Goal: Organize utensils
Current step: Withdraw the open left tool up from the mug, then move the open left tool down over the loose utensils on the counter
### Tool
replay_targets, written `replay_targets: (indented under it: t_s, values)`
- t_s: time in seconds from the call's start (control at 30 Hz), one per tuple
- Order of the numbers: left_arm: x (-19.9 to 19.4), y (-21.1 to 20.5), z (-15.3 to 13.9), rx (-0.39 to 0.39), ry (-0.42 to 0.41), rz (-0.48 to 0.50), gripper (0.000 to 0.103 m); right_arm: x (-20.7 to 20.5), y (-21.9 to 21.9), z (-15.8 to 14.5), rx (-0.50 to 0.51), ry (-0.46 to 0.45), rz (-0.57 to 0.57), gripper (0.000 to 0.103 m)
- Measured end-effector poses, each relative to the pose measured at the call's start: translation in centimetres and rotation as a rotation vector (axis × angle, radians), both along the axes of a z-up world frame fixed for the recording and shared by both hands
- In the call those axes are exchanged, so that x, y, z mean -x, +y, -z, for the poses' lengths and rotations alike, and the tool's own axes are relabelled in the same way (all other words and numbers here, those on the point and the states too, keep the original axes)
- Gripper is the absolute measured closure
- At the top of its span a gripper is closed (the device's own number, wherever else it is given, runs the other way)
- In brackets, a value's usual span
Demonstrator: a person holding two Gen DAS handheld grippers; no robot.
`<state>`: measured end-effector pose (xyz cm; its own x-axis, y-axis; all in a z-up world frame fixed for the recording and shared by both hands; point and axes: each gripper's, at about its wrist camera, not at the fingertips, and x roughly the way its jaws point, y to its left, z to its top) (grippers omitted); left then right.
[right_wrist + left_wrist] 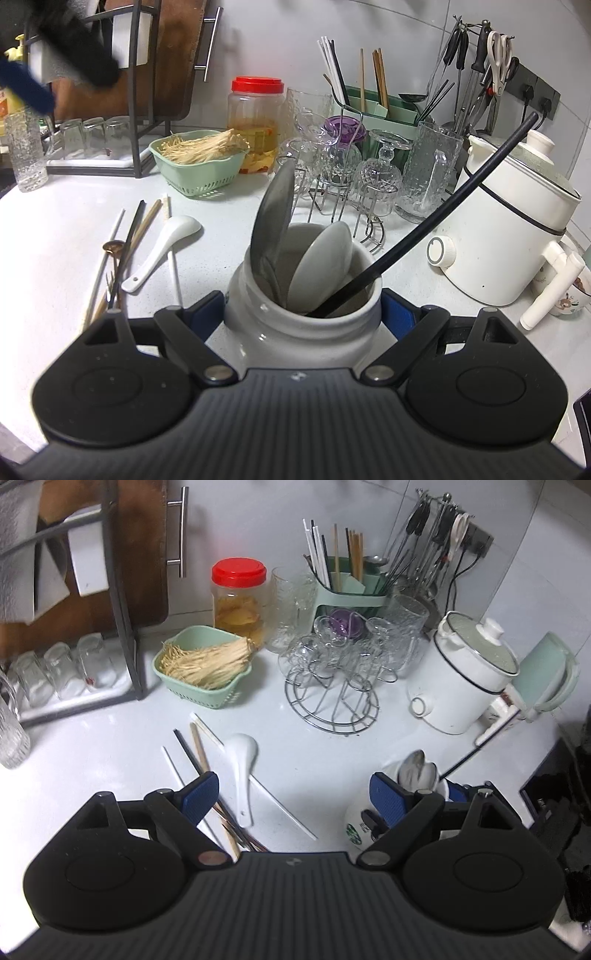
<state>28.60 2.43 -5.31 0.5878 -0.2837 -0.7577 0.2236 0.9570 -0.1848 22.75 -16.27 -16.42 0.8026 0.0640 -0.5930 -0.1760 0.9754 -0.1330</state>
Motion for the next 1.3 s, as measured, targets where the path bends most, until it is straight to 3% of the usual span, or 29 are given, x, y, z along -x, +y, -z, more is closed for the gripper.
replay_targets:
  t_s: [0.23, 0.63, 1.0, 1.3]
  values:
    - [2.2, 0.5, 2.6, -0.010, 0.042, -0.097, 0.013, 0.0, -0.4, -0.1, -0.004, 0.005, -0.029, 0.012]
    - [4.4, -0.4, 4.9, -0.026, 0.041, -0.239, 0.017, 0.2, -1.6, -0.2, -0.007, 0.014, -0.137, 0.012]
    - [0.2, -0.7, 9.7, -0.057, 0.081, -0.156, 0.050, 0.1, -1.4, -0.3, 0.007, 0.031, -0.151, 0.012]
    - [-5.5, 0.2, 14.0, -0.073, 0.068, -0.087, 0.065, -0.5, -1.0, -0.6, 0.030, 0.075, -0.134, 0.012]
